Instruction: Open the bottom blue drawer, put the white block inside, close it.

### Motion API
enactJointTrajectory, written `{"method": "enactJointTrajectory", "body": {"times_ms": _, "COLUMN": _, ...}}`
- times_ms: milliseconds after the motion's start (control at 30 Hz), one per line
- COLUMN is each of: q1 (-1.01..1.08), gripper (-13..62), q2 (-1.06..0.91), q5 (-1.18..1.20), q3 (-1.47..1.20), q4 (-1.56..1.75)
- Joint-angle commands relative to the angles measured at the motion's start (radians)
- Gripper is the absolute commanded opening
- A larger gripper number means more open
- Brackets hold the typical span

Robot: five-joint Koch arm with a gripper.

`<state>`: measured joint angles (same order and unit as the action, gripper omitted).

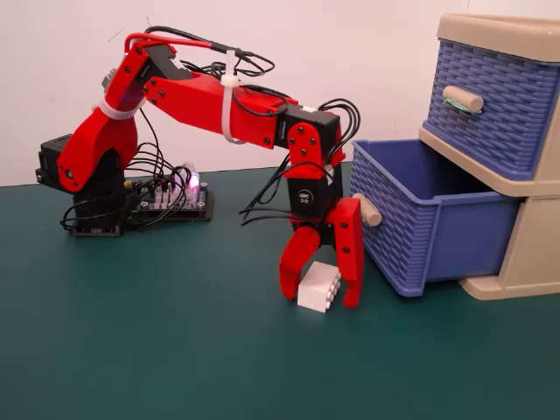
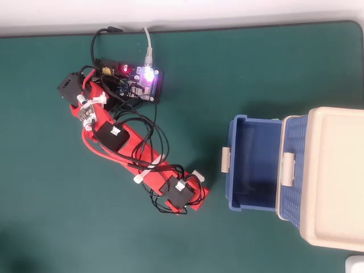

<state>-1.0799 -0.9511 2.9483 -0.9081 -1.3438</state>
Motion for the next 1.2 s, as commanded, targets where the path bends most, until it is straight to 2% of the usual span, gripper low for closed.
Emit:
{"method": "enactJointTrajectory", "body": {"times_ms": 0, "q1": -0.028, "gripper": 34.2, "q2": -0.017, "q5": 0.021, "q3": 0.014, "q4": -0.017}}
{"method": "enactJointTrajectory", "body": {"times_ms": 167, "q1": -0.049, "gripper": 33.0, "q2": -0.017, "q5": 0.023, "q3": 0.008, "q4": -0.049}}
{"method": "enactJointTrajectory", "body": {"times_ms": 233, "q1": -0.052, "gripper": 28.6, "q2": -0.015, "q5": 0.021, "q3": 0.000, "q4": -0.081}}
{"method": "enactJointTrajectory", "body": {"times_ms": 333, "q1": -0.052, "gripper": 9.5, "q2": -0.017, "q5": 0.020, "q3": -0.011, "q4": -0.167}}
{"method": "enactJointTrajectory", "body": {"times_ms": 400, "q1": -0.051, "gripper": -8.8, "q2": -0.020, "q5": 0.021, "q3": -0.008, "q4": -0.275}}
{"method": "enactJointTrajectory", "body": {"times_ms": 633, "q1": -0.043, "gripper": -8.0, "q2": -0.061, "q5": 0.041, "q3": 0.000, "q4": -0.359}}
{"method": "enactJointTrajectory", "body": {"times_ms": 833, "q1": -0.015, "gripper": -7.8, "q2": -0.483, "q5": -0.094, "q3": 0.015, "q4": -0.526}}
{"method": "enactJointTrajectory", "body": {"times_ms": 933, "q1": -0.037, "gripper": -7.7, "q2": -0.612, "q5": -0.186, "q3": 0.083, "q4": -0.511}}
{"method": "enactJointTrajectory", "body": {"times_ms": 1033, "q1": -0.204, "gripper": -7.6, "q2": -0.581, "q5": -0.201, "q3": 0.245, "q4": -0.483}}
{"method": "enactJointTrajectory", "body": {"times_ms": 1100, "q1": -0.316, "gripper": -7.7, "q2": -0.474, "q5": -0.202, "q3": 0.391, "q4": -0.449}}
{"method": "enactJointTrajectory", "body": {"times_ms": 1167, "q1": -0.334, "gripper": -7.6, "q2": -0.371, "q5": -0.206, "q3": 0.537, "q4": -0.403}}
